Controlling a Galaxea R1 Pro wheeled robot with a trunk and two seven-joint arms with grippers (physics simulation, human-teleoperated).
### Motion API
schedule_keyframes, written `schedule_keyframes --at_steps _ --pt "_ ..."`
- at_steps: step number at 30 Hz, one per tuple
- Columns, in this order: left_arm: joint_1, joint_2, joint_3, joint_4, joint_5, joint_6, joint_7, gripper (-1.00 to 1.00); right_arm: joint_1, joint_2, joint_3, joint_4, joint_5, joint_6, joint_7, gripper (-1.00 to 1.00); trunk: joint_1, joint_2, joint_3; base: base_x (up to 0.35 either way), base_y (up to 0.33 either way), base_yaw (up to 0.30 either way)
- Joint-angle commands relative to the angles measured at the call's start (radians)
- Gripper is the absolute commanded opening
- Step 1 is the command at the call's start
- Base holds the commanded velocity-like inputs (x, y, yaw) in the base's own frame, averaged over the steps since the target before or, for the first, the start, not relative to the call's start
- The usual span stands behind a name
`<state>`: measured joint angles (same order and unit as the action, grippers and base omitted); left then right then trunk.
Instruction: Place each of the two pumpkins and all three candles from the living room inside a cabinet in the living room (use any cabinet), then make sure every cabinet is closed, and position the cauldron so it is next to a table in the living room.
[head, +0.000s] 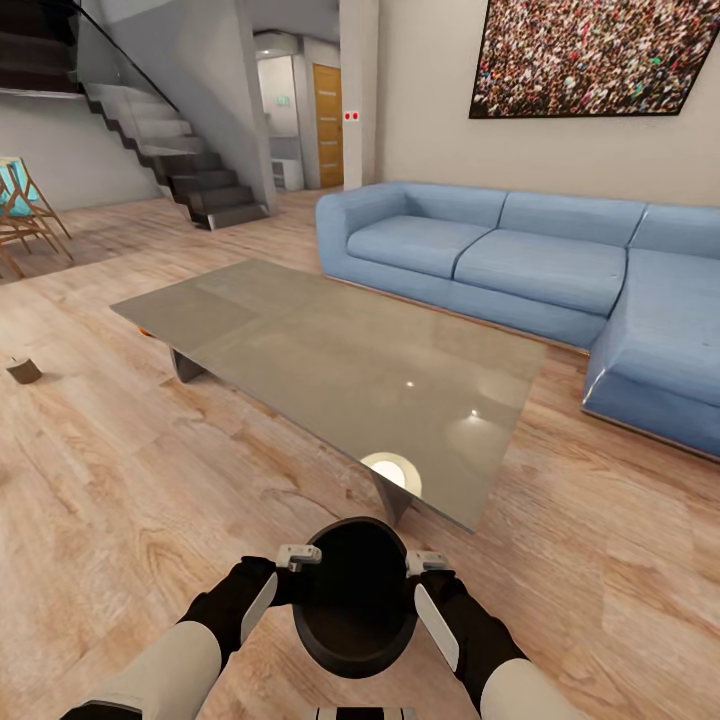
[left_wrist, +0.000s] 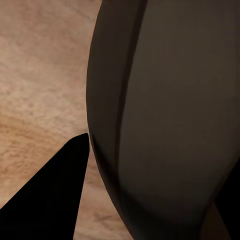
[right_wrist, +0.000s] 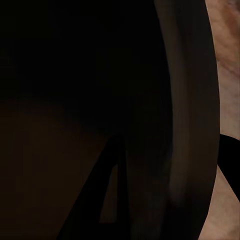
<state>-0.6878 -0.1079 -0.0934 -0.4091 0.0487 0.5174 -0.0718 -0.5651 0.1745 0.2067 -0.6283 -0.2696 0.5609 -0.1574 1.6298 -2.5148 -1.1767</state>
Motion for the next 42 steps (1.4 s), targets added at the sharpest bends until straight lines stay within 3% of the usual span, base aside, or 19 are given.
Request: schedule_keyframes --at_steps 1,16,42 --pt "0.001 0.002 -0.020 -0.002 0.037 0.007 -0.029 -1.00 -0.002 0.000 -0.004 -0.019 -0.033 -0.001 -0.007 -1.00 0.000 0.000 -0.001 0.004 -0.001 0.000" --pt "0.001 0.002 -0.020 -0.002 0.037 0.007 -0.029 -1.00 -0.001 0.000 -0.004 -0.019 -0.033 -0.001 -0.007 -1.00 0.002 -0.002 -0.024 0.000 0.000 0.000" --pt "0.001 0.001 -0.020 -0.002 0.037 0.007 -0.029 -1.00 -0.001 0.000 -0.004 -0.019 -0.033 -0.001 -0.007 -1.00 0.004 -0.003 -0.036 0.000 0.000 0.000"
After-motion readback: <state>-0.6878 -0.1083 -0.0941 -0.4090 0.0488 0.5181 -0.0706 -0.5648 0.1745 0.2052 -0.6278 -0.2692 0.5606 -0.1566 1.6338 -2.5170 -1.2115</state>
